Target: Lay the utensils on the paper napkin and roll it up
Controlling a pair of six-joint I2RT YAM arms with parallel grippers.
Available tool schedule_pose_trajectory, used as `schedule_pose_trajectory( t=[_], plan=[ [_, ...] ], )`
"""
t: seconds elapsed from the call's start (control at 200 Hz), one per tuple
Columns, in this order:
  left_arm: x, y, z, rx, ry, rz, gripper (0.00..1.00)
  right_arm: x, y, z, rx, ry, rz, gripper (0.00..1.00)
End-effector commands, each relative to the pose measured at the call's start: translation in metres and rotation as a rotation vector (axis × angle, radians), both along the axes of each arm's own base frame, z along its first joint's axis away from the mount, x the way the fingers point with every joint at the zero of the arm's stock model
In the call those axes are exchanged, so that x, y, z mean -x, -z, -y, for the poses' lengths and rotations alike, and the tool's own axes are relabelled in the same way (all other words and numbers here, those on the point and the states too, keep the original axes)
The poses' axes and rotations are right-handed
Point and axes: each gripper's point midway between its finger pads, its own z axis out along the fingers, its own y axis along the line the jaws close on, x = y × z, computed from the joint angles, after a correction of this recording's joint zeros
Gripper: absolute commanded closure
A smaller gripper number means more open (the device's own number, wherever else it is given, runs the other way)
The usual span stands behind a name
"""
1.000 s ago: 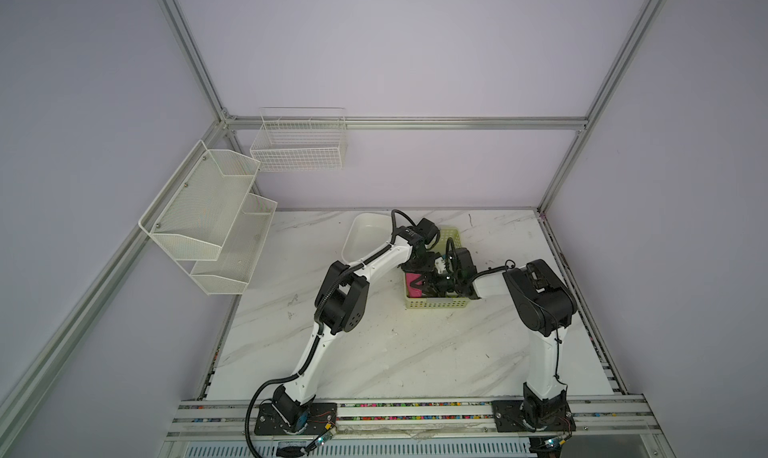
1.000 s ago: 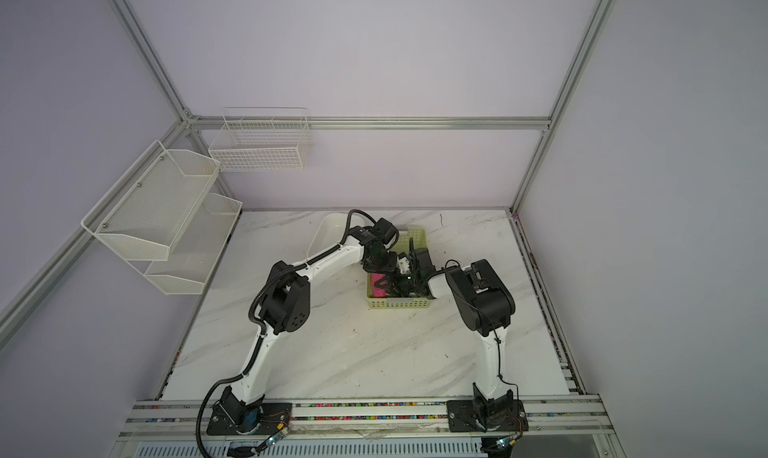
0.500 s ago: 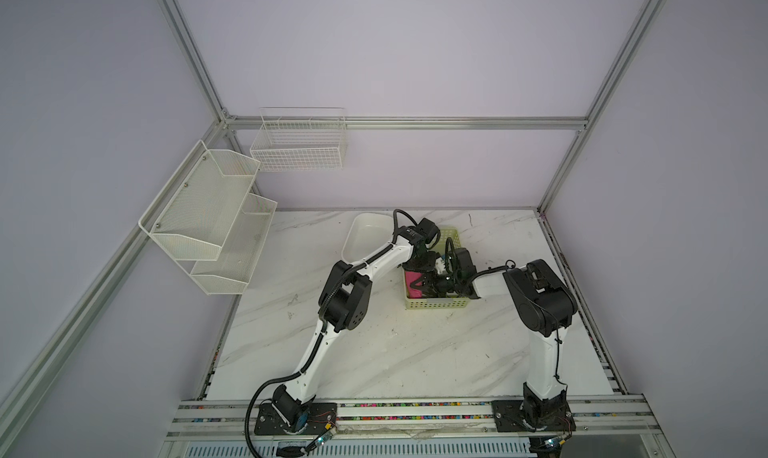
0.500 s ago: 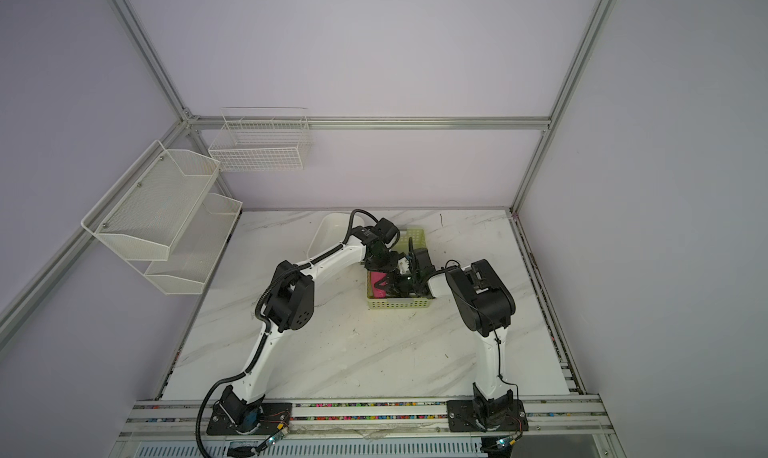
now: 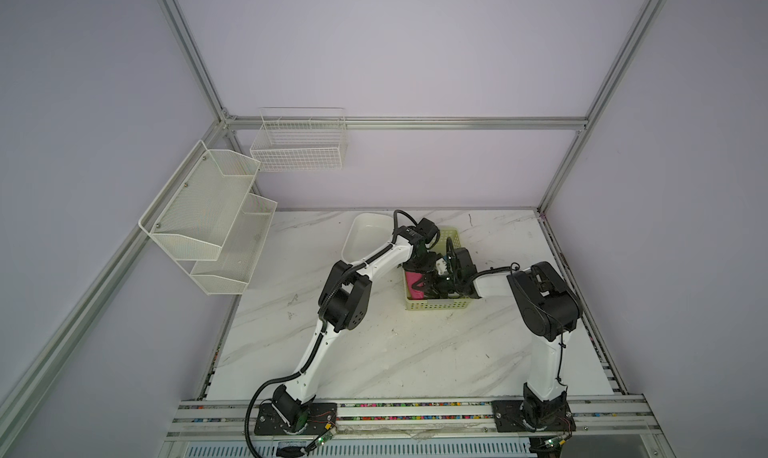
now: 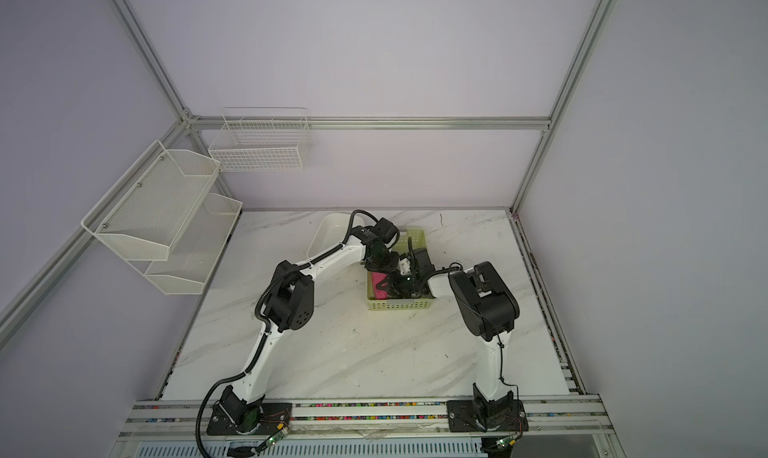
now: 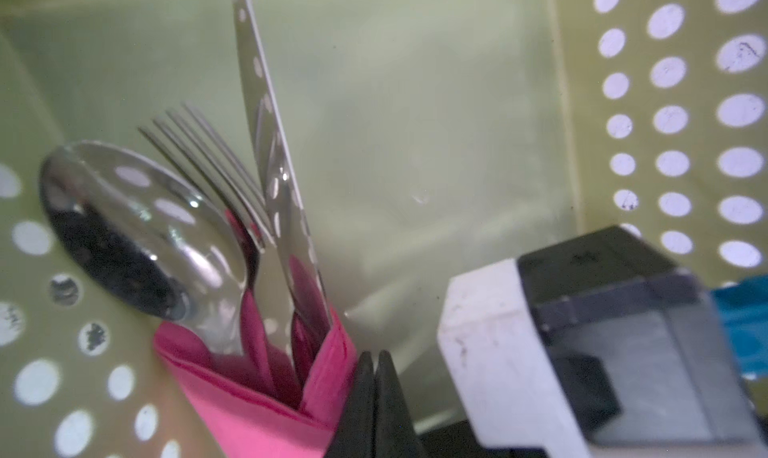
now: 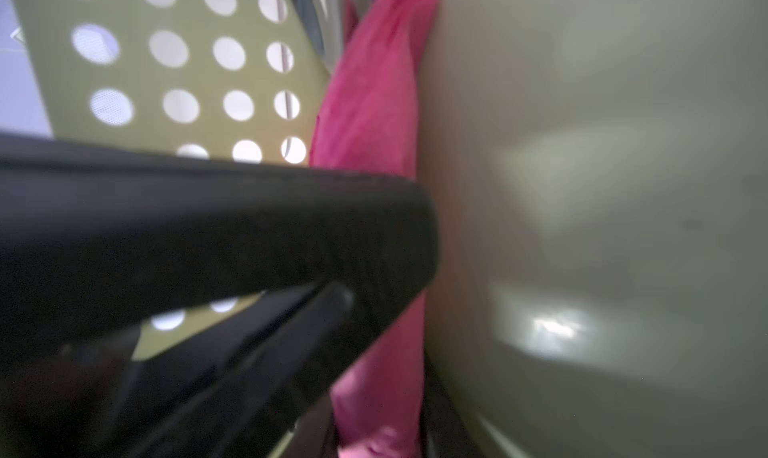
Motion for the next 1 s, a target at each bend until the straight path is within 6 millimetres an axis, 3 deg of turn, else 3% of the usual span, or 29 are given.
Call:
schedule_pose_trajectory(
  t=[0.0, 0.375, 0.705, 0.805, 0.91, 0.995],
  plan=[
    [0.039, 0.079, -0.045, -0.246, 0.021, -0.187, 1.00, -0.009, -0.024, 0.004, 0.027, 0.038, 0.081, 0.68],
    [0.042, 0.091, -0.050, -0.268, 0.030, -0.208, 1.00, -0.008, -0.031, 0.013, 0.088, 0.043, 0.105, 0.59],
    [0.041, 0.090, -0.049, -0.267, 0.039, -0.206, 1.00, -0.012, -0.065, 0.023, 0.135, 0.081, 0.173, 0.55],
    [0.040, 0.088, -0.047, -0.260, 0.039, -0.201, 1.00, -0.010, -0.071, 0.021, 0.114, 0.071, 0.181, 0.61],
    [0.038, 0.082, -0.046, -0.251, 0.039, -0.189, 1.00, -0.007, -0.076, 0.012, 0.043, 0.054, 0.182, 0.86],
    [0.034, 0.077, -0.044, -0.241, 0.035, -0.175, 1.00, -0.003, -0.077, 0.003, -0.021, 0.033, 0.164, 0.94]
  ],
)
